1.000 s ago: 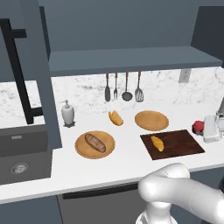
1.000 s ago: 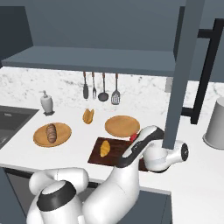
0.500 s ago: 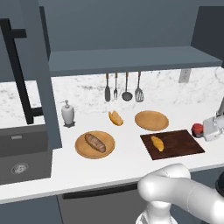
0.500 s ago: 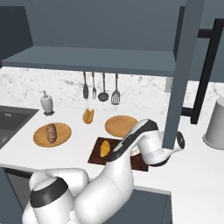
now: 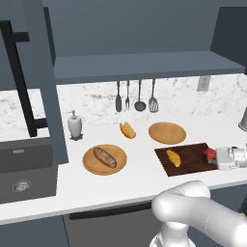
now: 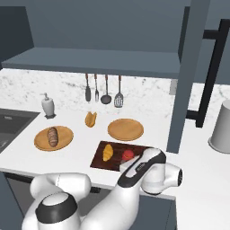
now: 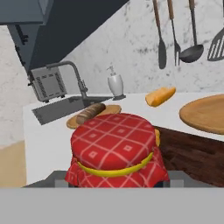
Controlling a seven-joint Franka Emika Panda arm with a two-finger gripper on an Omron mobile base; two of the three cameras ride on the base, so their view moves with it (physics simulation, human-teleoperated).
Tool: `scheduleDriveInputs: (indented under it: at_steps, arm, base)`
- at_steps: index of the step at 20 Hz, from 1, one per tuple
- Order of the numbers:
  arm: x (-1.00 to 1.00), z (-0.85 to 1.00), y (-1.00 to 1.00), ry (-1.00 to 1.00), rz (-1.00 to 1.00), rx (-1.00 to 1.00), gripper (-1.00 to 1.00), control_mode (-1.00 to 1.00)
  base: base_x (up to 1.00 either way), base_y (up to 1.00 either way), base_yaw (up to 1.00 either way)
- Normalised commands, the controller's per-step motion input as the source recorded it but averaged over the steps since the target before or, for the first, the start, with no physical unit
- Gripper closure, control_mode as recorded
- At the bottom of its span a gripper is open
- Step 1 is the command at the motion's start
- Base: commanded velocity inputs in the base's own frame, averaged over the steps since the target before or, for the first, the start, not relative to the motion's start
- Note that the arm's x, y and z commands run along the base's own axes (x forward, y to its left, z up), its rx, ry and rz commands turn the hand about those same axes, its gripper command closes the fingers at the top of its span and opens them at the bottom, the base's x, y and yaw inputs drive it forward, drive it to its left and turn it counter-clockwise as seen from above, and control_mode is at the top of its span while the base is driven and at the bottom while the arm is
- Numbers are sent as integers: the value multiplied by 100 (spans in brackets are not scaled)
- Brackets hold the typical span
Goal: From the different types of pastries on the counter, select a croissant and place it on the cutting board. Then retrieve a jar of jam from the cabinet and place it alongside the croissant on the cutting board.
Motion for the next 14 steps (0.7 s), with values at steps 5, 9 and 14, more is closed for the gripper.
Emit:
scheduleDriveInputs:
  at_steps: [5, 9, 14]
  arm:
    - [32, -2, 0, 0, 2, 6, 100, -100]
    - [37, -2, 0, 0, 3, 3, 100, -100]
    - [35, -32, -2, -4, 3, -2, 100, -100]
  base:
    - [0, 0, 0]
    - [0, 0, 0]
    - [0, 0, 0]
